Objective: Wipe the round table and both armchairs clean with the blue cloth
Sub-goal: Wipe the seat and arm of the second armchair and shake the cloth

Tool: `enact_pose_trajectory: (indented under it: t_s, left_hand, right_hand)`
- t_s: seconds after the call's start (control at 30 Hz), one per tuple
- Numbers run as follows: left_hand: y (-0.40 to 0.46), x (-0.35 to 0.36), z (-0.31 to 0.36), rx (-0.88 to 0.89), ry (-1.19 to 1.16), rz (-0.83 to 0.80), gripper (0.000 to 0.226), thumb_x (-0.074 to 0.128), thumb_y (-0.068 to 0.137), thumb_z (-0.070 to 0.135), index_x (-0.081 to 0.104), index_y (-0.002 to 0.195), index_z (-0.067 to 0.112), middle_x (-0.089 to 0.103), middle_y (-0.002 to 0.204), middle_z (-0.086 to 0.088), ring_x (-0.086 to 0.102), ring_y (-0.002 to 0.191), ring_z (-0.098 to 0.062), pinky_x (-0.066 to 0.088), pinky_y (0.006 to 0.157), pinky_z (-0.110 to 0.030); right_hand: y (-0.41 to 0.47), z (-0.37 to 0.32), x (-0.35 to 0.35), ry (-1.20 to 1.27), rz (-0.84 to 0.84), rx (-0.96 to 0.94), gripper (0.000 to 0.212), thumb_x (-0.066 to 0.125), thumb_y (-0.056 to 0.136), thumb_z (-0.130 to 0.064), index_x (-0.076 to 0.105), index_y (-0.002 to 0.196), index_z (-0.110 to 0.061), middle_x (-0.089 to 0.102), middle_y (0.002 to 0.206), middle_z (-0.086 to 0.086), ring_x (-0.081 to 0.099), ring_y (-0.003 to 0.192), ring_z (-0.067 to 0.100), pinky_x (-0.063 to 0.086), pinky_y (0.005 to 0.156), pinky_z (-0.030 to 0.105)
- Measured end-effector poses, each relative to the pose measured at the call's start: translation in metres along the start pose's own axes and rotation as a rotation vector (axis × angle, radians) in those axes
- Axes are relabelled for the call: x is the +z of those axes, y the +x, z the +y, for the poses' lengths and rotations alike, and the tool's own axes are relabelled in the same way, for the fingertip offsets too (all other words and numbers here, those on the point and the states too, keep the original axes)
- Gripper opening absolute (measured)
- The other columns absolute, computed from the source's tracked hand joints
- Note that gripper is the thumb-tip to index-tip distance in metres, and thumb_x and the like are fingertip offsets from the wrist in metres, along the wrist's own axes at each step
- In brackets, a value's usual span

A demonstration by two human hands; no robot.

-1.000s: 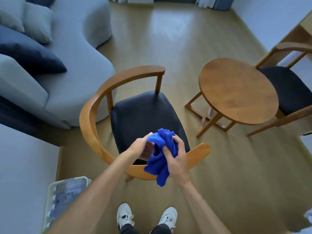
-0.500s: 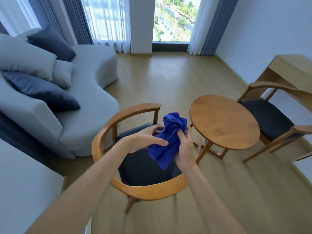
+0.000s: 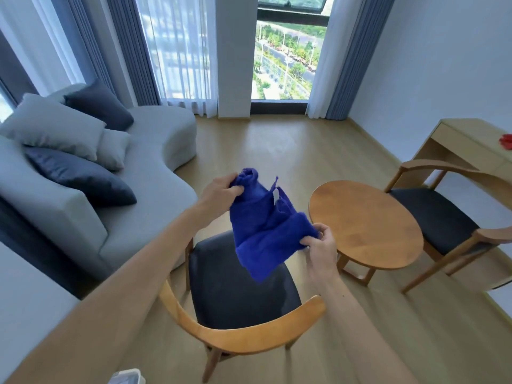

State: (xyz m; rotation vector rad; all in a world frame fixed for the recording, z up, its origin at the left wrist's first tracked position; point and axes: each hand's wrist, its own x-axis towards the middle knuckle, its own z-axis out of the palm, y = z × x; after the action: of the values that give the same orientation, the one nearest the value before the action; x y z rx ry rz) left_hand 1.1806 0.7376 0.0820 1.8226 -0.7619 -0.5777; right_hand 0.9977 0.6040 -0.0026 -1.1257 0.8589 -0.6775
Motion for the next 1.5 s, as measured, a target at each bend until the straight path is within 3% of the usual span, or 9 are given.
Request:
enact_pose_trajectory:
  t_s: [0.23,0.47,0.67,0.8,0.9,1.07,1.23,1.37,1.5]
  left_hand:
    - [-0.003,-0.008,0.028,0.095,-0.154,0.037,0.014,0.041,0.095,0.004,0.054,0.091,0.009,0.054,0.088,-0.011,0.049,0.083,-0.024,0.042,0.078,-0.042]
    - [-0.004,-0.004,0.035,0.081,-0.112,0.029,0.018,0.042,0.096,0.006,0.059,0.101,0.008,0.06,0.097,-0.012,0.055,0.09,-0.027,0.047,0.084,-0.05]
    - [-0.005,-0.024,0.041,0.075,-0.104,0.018,0.018,0.041,0.093,0.007,0.058,0.09,0.012,0.059,0.089,-0.006,0.052,0.085,-0.023,0.043,0.076,-0.038]
    - [-0.003,-0.043,0.031,0.041,0.099,0.04,0.017,0.042,0.094,0.006,0.059,0.093,0.003,0.061,0.093,-0.013,0.057,0.089,-0.028,0.054,0.081,-0.04]
    - [-0.002,-0.052,0.022,0.042,0.289,0.088,0.022,0.039,0.097,0.009,0.06,0.101,0.001,0.064,0.099,-0.018,0.062,0.091,-0.032,0.054,0.084,-0.047]
    - [0.004,-0.057,0.048,0.236,0.434,0.235,0.024,0.034,0.1,0.008,0.053,0.096,0.022,0.054,0.08,0.005,0.051,0.072,-0.007,0.037,0.055,-0.009]
    - [0.012,-0.054,0.099,0.416,0.435,0.275,0.03,0.034,0.097,0.007,0.058,0.106,0.023,0.057,0.088,0.009,0.05,0.077,0.003,0.033,0.061,-0.001]
    - [0.011,-0.042,0.133,0.563,0.365,0.213,0.043,0.032,0.094,0.003,0.063,0.108,0.029,0.062,0.094,0.022,0.053,0.087,0.015,0.038,0.071,-0.004]
    - [0.012,-0.036,0.152,0.641,0.348,0.197,0.043,0.032,0.095,0.001,0.06,0.1,0.033,0.059,0.088,0.027,0.053,0.081,0.018,0.038,0.065,-0.002]
  right_hand:
    - [0.003,0.003,-0.003,-0.241,-0.182,0.106,0.048,0.048,0.079,0.018,0.059,0.106,-0.021,0.068,0.1,0.01,0.066,0.089,0.022,0.054,0.06,0.024]
    - [0.009,-0.003,0.01,-0.327,-0.357,0.131,0.026,0.053,0.091,-0.004,0.059,0.114,-0.015,0.067,0.111,0.006,0.061,0.107,0.025,0.052,0.096,0.038]
    - [0.011,-0.02,0.022,-0.461,-0.408,0.083,0.031,0.064,0.09,-0.034,0.061,0.117,-0.017,0.067,0.109,0.001,0.064,0.101,0.02,0.054,0.074,0.021]
    - [0.023,-0.034,0.02,-0.458,-0.343,-0.108,0.014,0.057,0.096,-0.019,0.069,0.098,-0.011,0.069,0.096,0.005,0.064,0.093,0.022,0.052,0.076,0.027]
    - [0.031,-0.045,0.019,-0.623,-0.283,-0.348,0.014,0.057,0.096,-0.016,0.069,0.096,-0.009,0.06,0.108,0.002,0.056,0.096,0.012,0.046,0.079,0.015]
    - [0.035,-0.079,0.024,-0.789,-0.261,-0.626,0.014,0.056,0.095,-0.013,0.069,0.099,-0.013,0.066,0.087,-0.009,0.058,0.078,0.004,0.043,0.07,0.021]
    - [0.035,-0.127,0.036,-0.863,-0.454,-0.513,0.055,0.053,0.09,-0.003,0.04,0.132,-0.035,0.062,0.089,0.0,0.062,0.082,0.017,0.055,0.075,0.031]
    - [0.029,-0.154,0.04,-1.01,-0.626,-0.481,0.065,0.05,0.088,-0.003,0.036,0.13,-0.05,0.055,0.105,0.0,0.055,0.098,0.017,0.05,0.081,0.026]
    - [0.018,-0.172,0.054,-0.594,-0.673,-0.513,0.057,0.059,0.095,-0.014,0.031,0.134,-0.043,0.047,0.137,-0.004,0.048,0.123,0.01,0.044,0.096,0.026]
